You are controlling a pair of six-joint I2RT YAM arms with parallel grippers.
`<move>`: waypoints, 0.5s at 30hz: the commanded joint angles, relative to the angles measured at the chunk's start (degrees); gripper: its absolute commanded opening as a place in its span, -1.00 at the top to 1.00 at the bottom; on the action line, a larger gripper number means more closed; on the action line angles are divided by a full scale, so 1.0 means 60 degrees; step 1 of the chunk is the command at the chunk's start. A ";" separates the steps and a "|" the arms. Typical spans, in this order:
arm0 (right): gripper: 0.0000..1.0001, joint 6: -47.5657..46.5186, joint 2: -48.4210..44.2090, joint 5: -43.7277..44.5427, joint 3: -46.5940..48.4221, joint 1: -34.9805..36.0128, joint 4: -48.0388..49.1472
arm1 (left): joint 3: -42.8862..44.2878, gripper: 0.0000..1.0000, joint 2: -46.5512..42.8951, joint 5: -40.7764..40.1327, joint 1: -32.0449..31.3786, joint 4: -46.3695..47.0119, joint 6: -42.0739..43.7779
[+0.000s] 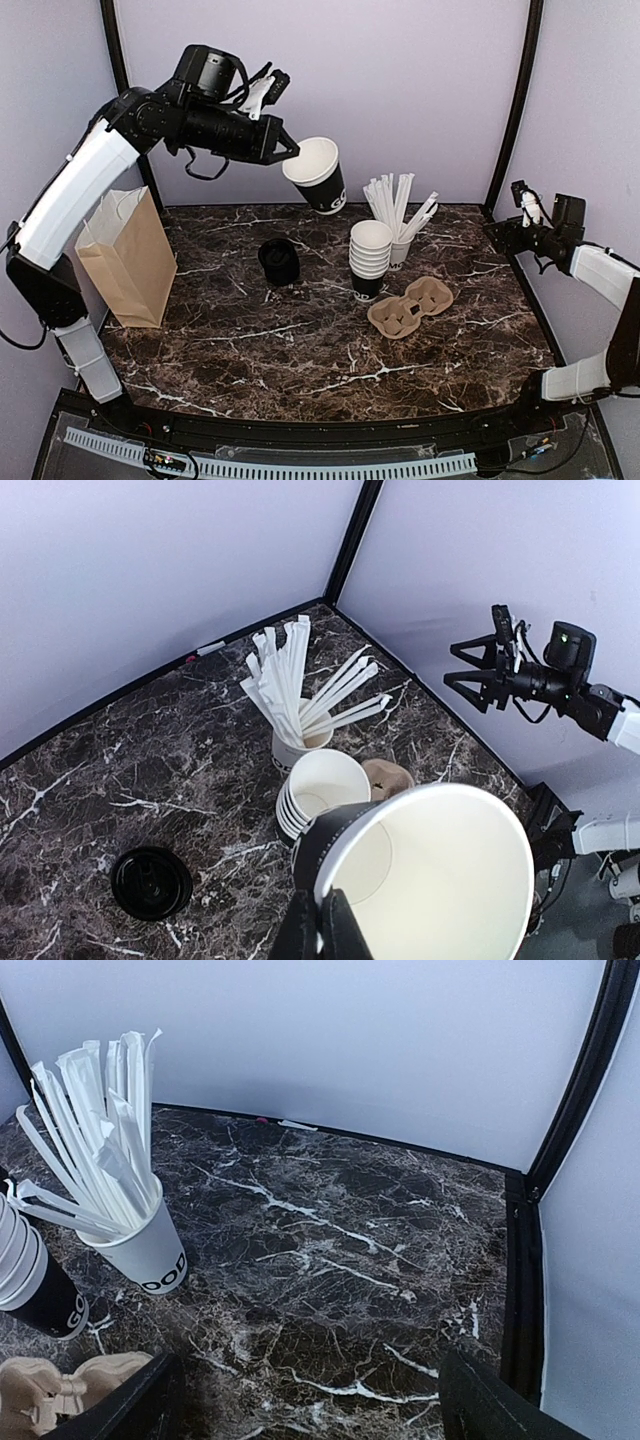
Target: Pack the takeout coffee
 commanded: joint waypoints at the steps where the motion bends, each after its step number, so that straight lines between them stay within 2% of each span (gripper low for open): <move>1: -0.78 -0.0062 0.0069 -0.0073 0.0074 -0.0020 0.0185 | -0.2375 1.00 -0.1038 0.0555 -0.0038 0.0032 0.0134; 8: -0.78 -0.0067 0.0237 -0.0169 0.0117 -0.0009 0.0135 | -0.6286 1.00 -0.2418 0.0696 -0.0339 0.1458 -0.0004; 15: -0.77 -0.0081 0.0355 -0.0179 0.0158 0.0092 0.0076 | -0.7950 1.00 -0.2388 0.0671 -0.0891 0.2681 -0.0433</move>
